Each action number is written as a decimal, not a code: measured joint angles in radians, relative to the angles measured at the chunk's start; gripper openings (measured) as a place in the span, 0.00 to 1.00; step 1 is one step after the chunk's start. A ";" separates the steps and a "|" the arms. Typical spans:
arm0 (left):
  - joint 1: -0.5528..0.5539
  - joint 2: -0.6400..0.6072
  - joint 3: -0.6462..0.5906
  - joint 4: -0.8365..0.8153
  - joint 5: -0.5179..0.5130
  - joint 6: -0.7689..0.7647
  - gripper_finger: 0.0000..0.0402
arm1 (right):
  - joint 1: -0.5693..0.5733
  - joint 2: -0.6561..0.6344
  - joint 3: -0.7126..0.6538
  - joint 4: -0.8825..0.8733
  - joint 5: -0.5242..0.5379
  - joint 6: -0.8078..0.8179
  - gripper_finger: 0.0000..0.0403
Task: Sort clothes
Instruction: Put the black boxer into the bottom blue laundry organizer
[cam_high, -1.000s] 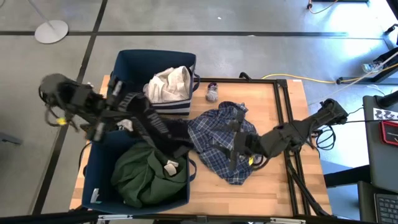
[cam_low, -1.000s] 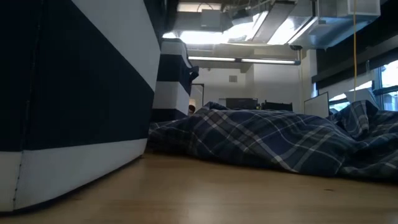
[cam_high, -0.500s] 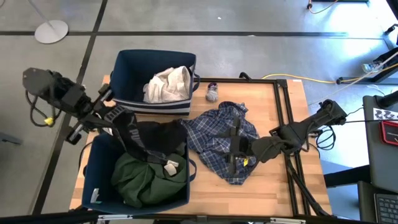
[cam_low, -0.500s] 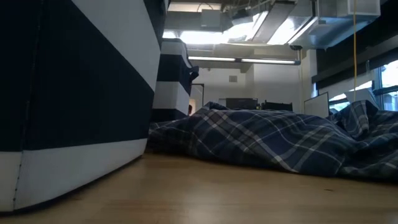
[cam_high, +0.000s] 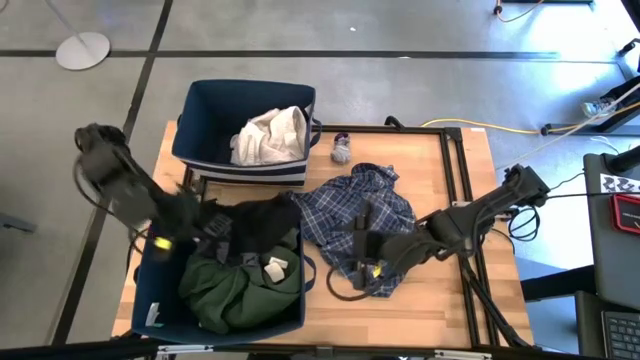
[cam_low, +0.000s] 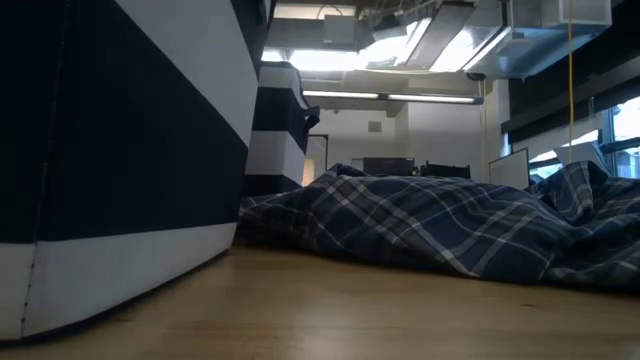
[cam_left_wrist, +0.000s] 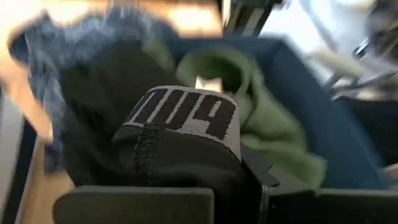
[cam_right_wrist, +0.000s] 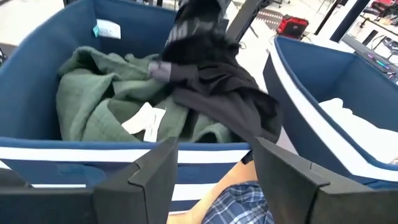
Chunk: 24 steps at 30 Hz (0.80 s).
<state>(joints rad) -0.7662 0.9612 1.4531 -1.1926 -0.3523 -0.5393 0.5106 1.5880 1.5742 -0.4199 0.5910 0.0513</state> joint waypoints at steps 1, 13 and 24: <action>-0.003 0.004 -0.040 0.002 -0.002 -0.020 0.04 | 0.000 0.005 0.000 -0.001 0.000 0.000 0.52; -0.024 0.050 -0.461 0.137 -0.165 -0.184 0.07 | -0.003 0.068 0.000 -0.001 0.007 0.004 0.52; -0.044 0.117 -0.666 0.357 -0.084 -0.242 0.08 | -0.009 0.084 0.000 0.003 0.021 0.004 0.52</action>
<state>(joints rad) -0.8101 1.0786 0.7872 -0.8361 -0.4366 -0.7814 0.5013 1.6718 1.5738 -0.4171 0.6121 0.0555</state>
